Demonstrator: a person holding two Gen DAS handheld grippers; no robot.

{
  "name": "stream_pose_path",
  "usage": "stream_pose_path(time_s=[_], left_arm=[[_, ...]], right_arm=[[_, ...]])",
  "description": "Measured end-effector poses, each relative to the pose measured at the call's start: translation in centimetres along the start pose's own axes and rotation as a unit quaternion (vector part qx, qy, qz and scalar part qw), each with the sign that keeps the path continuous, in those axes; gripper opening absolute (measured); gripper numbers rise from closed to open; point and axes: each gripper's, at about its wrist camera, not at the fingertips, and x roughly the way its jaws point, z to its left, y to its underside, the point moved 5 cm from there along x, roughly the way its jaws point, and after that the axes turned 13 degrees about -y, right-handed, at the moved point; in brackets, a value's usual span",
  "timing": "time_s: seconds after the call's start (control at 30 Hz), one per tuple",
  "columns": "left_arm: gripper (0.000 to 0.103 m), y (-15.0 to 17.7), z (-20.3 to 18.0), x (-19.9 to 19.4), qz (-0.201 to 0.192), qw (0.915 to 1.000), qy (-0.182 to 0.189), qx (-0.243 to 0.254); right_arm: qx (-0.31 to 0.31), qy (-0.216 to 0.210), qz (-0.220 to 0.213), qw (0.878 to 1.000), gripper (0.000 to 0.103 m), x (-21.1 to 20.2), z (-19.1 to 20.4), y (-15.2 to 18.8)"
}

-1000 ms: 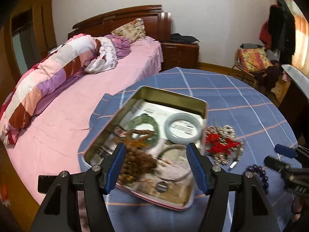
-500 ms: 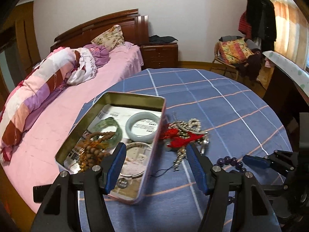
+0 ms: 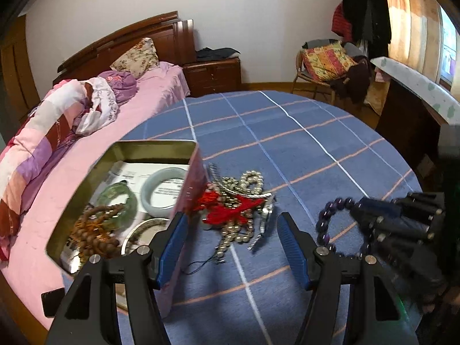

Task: Organize jewelry
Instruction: 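Grasp the purple bead bracelet with the right tool while the left tool grasps the silver watch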

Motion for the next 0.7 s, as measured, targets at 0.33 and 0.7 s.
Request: stream_pose_path(time_s=[0.33, 0.7], left_arm=[[0.04, 0.4, -3.0, 2.2, 0.017, 0.9987, 0.021, 0.042], [0.009, 0.6, -2.8, 3.3, 0.033, 0.9979, 0.052, 0.021]], right_arm=[[0.005, -0.01, -0.001, 1.0, 0.017, 0.0, 0.2, 0.0], [0.001, -0.006, -0.003, 1.0, 0.017, 0.0, 0.2, 0.1]])
